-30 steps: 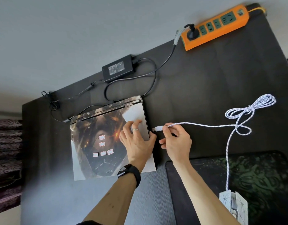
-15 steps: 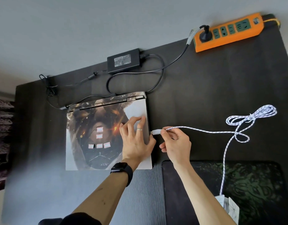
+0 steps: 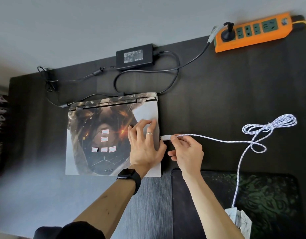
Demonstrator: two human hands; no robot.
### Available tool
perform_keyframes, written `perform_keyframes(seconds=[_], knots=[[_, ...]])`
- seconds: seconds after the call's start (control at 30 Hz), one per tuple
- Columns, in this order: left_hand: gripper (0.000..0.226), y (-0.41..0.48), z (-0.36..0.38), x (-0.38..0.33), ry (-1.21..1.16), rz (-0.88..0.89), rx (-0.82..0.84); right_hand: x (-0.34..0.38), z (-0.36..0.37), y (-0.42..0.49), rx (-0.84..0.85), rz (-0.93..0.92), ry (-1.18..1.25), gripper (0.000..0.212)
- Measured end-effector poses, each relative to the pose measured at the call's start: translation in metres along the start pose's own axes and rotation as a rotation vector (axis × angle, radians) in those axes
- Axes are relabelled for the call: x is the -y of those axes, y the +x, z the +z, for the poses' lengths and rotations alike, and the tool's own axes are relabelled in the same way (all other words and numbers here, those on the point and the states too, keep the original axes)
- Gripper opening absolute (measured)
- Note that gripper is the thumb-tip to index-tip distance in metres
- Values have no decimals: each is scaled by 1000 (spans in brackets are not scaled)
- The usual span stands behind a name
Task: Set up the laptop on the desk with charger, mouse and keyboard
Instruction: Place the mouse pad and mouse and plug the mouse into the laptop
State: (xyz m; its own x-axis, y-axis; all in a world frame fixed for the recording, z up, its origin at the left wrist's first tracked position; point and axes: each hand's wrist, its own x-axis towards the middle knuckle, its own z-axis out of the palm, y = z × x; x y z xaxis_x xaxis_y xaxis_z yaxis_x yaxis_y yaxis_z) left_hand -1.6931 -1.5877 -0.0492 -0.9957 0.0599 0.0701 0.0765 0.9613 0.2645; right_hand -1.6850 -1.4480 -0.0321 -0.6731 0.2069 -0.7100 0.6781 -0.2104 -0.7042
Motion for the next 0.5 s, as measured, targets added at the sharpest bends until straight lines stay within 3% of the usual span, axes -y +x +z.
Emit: perform_keyframes(seconds=[0.3, 0.5], knots=[[69, 0, -1, -3, 16, 10, -2, 8, 2, 8, -13, 74, 2, 4], [71, -1, 0, -3, 22, -13, 23, -6, 4, 0, -27, -11, -83, 8]])
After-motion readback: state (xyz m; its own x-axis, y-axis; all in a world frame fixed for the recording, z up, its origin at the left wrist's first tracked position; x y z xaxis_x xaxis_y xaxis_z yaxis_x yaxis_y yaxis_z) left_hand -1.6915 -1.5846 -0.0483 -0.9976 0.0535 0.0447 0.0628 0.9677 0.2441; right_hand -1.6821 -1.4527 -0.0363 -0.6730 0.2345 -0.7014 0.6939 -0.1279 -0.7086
